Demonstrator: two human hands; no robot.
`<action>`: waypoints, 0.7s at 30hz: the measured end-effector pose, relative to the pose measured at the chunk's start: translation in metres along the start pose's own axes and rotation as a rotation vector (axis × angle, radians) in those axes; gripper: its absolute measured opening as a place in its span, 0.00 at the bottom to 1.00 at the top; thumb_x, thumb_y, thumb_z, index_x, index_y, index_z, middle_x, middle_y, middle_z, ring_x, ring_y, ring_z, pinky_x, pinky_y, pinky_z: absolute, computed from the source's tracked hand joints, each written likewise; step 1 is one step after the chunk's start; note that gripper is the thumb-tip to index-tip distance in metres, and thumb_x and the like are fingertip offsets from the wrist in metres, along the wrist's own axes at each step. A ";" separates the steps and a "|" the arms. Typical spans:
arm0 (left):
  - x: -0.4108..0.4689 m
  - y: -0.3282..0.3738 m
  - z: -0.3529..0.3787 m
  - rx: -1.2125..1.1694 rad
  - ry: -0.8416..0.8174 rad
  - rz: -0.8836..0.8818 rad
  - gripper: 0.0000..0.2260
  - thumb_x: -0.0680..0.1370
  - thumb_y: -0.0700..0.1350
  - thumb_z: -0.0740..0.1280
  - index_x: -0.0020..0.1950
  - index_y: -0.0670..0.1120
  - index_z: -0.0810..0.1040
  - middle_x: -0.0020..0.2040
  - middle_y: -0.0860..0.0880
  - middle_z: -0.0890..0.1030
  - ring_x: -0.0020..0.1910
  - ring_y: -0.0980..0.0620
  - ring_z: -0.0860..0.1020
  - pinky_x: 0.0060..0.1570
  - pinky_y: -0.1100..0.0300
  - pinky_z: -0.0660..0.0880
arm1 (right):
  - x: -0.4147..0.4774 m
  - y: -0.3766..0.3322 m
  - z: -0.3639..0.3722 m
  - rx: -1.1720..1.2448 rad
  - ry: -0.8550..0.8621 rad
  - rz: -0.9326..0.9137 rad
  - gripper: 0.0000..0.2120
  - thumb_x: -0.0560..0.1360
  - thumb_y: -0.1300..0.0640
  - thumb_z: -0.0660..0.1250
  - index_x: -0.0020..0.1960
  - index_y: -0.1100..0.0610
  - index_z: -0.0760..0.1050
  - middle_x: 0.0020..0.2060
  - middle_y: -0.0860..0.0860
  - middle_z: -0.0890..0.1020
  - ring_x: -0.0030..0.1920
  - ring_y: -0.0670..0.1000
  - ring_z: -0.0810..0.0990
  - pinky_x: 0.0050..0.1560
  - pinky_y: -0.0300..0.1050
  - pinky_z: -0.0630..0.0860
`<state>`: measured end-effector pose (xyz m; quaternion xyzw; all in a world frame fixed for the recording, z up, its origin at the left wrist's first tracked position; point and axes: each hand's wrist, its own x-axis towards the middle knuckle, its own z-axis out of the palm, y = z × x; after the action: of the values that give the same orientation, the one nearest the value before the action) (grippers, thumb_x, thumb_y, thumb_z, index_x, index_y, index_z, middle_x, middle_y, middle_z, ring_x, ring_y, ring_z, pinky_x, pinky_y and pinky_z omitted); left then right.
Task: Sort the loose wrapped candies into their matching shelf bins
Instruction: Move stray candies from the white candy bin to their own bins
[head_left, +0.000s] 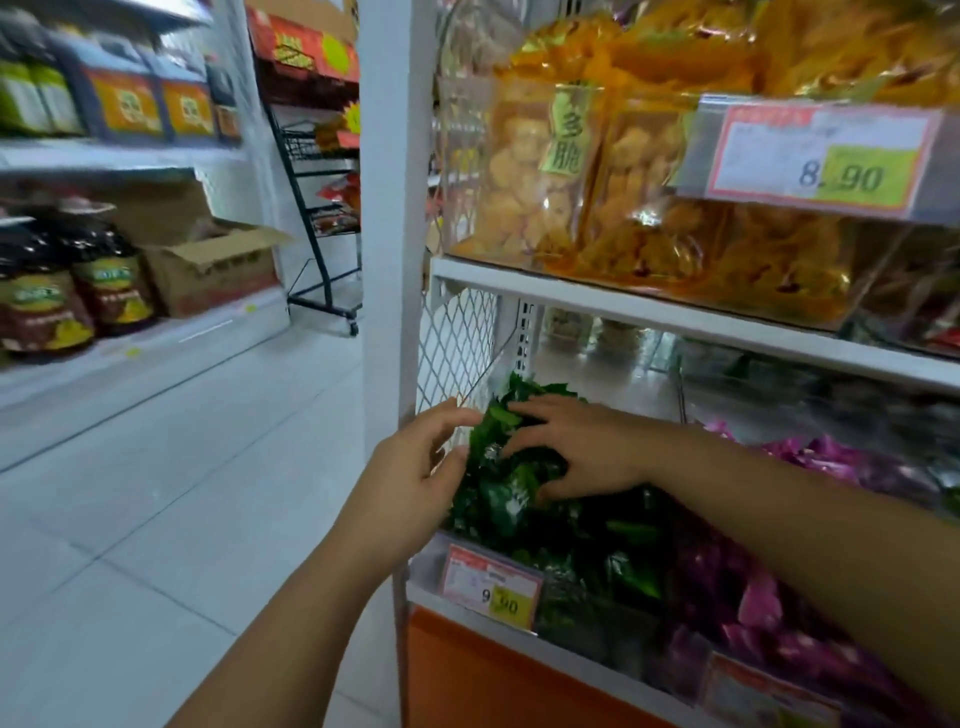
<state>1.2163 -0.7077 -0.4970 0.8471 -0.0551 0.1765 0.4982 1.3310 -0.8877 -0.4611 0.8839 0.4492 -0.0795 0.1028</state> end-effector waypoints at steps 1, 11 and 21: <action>0.000 -0.001 0.000 0.002 -0.008 -0.010 0.15 0.80 0.40 0.61 0.56 0.62 0.74 0.64 0.61 0.69 0.61 0.63 0.72 0.50 0.83 0.64 | -0.001 0.009 -0.002 0.008 0.004 0.018 0.28 0.74 0.42 0.66 0.72 0.42 0.62 0.77 0.49 0.47 0.76 0.55 0.48 0.73 0.54 0.57; 0.004 -0.007 0.004 0.089 0.028 -0.063 0.25 0.78 0.31 0.56 0.53 0.64 0.73 0.66 0.53 0.75 0.54 0.69 0.74 0.42 0.80 0.69 | -0.022 0.047 -0.012 0.178 0.089 0.313 0.23 0.76 0.46 0.65 0.66 0.58 0.71 0.62 0.51 0.70 0.58 0.51 0.71 0.49 0.36 0.63; 0.002 -0.007 0.006 0.009 0.048 -0.110 0.26 0.77 0.31 0.58 0.49 0.66 0.74 0.66 0.51 0.76 0.50 0.69 0.75 0.38 0.60 0.78 | -0.020 0.010 -0.017 0.309 0.401 0.226 0.22 0.76 0.47 0.66 0.68 0.49 0.70 0.69 0.49 0.70 0.68 0.51 0.68 0.66 0.44 0.64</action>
<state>1.2219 -0.7089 -0.5048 0.8467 0.0043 0.1692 0.5044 1.3276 -0.9047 -0.4389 0.9317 0.3419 0.0413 -0.1159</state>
